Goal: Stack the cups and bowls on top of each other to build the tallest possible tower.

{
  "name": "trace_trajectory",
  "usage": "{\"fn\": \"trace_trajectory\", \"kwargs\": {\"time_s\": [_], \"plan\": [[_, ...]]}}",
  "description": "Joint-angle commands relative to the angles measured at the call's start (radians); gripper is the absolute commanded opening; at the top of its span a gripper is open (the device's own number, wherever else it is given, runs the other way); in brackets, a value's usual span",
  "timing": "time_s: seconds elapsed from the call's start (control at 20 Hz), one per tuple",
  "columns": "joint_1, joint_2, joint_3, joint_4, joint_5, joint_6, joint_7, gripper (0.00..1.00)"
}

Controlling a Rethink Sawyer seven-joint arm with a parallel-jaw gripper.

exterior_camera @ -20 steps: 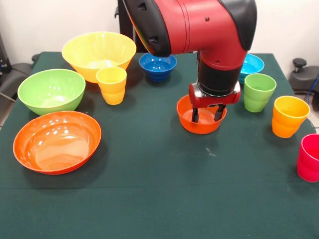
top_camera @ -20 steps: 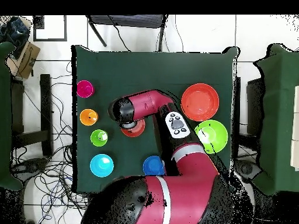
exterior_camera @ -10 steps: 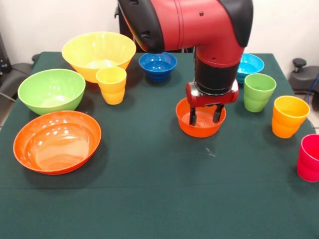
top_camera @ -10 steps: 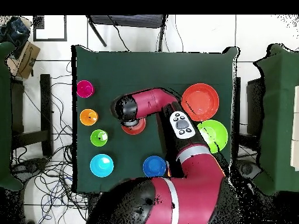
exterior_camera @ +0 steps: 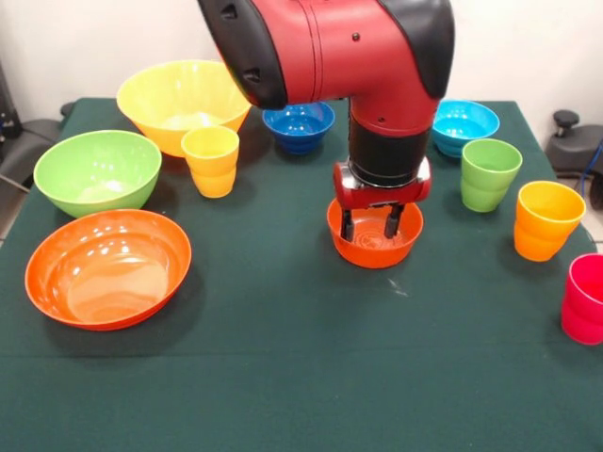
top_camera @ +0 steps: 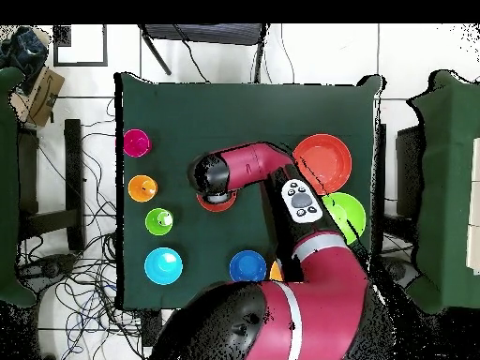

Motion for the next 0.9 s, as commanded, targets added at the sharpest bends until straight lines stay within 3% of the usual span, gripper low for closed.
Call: {"fn": "trace_trajectory", "kwargs": {"time_s": [0.05,0.3,0.9], "plan": [[-0.009,0.054,0.066,-0.062,-0.103,-0.043,-0.236,1.00],[-0.014,0.056,0.076,-0.071,-0.117,-0.043,-0.242,1.00],[-0.074,0.078,0.126,-0.131,-0.125,0.066,-0.364,1.00]]}}
